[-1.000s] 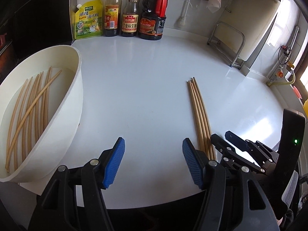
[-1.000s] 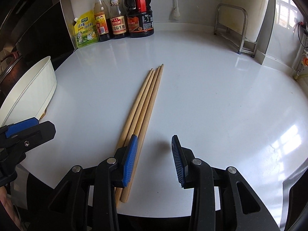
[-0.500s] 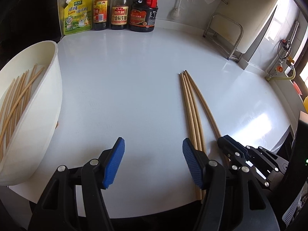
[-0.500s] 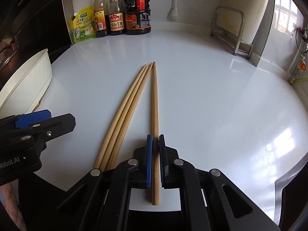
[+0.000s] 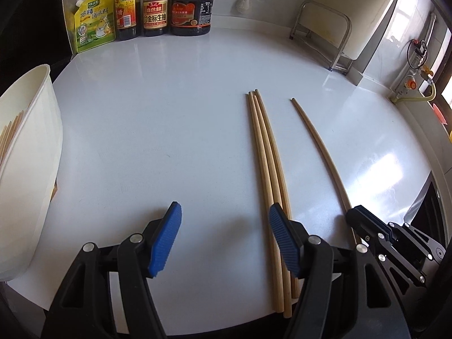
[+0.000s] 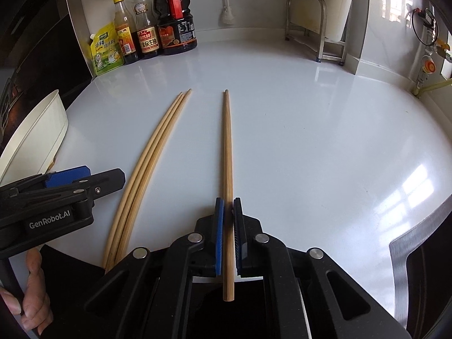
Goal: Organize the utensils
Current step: 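Close the right tool on a single chopstick while the left tool grasps another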
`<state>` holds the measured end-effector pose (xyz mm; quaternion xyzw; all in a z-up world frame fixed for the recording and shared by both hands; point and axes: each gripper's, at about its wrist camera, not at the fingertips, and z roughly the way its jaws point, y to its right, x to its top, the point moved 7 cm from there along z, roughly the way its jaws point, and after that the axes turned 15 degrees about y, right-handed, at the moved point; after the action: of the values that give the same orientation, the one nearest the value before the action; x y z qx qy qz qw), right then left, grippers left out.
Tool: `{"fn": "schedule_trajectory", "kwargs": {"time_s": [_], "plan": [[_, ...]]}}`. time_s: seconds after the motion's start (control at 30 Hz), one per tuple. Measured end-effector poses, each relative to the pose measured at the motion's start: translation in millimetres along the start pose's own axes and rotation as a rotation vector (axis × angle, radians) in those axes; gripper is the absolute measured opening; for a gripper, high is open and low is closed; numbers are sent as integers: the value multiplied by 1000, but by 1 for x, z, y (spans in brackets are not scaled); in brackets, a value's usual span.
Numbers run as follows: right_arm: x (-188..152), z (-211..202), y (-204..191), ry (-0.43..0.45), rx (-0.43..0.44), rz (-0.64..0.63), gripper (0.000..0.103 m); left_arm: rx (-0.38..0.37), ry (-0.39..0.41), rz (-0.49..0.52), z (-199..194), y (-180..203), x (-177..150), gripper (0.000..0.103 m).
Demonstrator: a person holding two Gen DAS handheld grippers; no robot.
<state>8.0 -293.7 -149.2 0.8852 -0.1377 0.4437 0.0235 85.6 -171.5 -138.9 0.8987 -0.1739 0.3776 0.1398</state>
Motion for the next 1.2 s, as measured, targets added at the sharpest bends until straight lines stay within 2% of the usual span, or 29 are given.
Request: {"fn": "schedule_trajectory", "kwargs": {"time_s": [0.1, 0.37, 0.5, 0.63, 0.7, 0.8, 1.0, 1.2], "plan": [[5, -2, 7, 26, 5, 38, 7, 9, 2, 8, 2, 2, 0, 64], [11, 8, 13, 37, -23, 34, 8, 27, 8, 40, 8, 6, 3, 66], [14, 13, 12, 36, -23, 20, 17, 32, 10, 52, 10, 7, 4, 66], [15, 14, 12, 35, -21, 19, 19, 43, 8, 59, 11, 7, 5, 69], [16, 15, 13, 34, -16, 21, 24, 58, 5, 68, 13, 6, 5, 68], [17, 17, 15, 35, -19, 20, 25, 89, 3, 90, 16, 5, 6, 68], [19, 24, 16, 35, -57, -21, 25, 101, 7, 85, 19, 4, 10, 69], [20, 27, 8, 49, -72, -88, 25, 99, 24, 88, 19, 5, 12, 49]]}}
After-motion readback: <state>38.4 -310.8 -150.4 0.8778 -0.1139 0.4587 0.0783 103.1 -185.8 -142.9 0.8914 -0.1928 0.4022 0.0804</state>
